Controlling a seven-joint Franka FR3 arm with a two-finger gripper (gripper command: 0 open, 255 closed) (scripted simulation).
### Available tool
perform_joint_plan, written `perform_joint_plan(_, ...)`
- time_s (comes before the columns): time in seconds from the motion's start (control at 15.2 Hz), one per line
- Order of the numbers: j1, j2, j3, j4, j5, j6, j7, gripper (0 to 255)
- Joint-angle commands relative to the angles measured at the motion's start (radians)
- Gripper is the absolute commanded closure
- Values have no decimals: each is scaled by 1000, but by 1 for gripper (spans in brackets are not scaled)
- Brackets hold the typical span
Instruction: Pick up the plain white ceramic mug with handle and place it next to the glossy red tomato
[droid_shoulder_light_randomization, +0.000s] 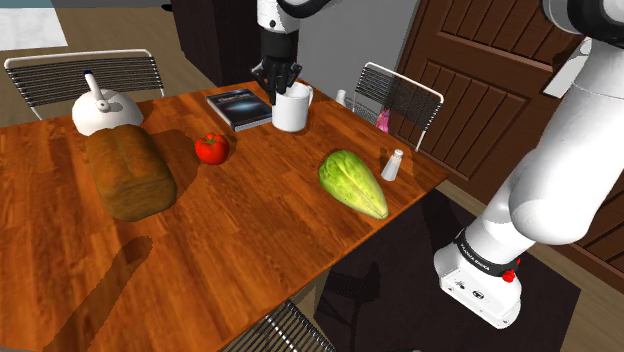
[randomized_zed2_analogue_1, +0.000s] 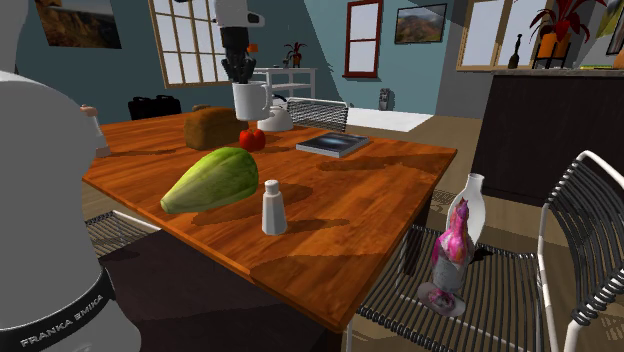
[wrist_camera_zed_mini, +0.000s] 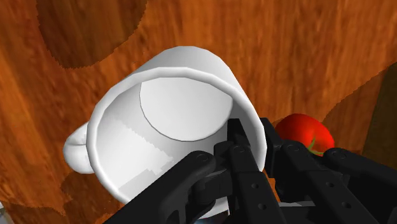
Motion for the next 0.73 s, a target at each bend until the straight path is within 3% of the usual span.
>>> perform_joint_plan(0.0,28,59,15,78,-18,-22,46,255)
perform_joint_plan(0.4,117,248,35,346,-73,-110,145,255)
perform_joint_plan(0.66,115,251,33,296,-75,-57,148,255)
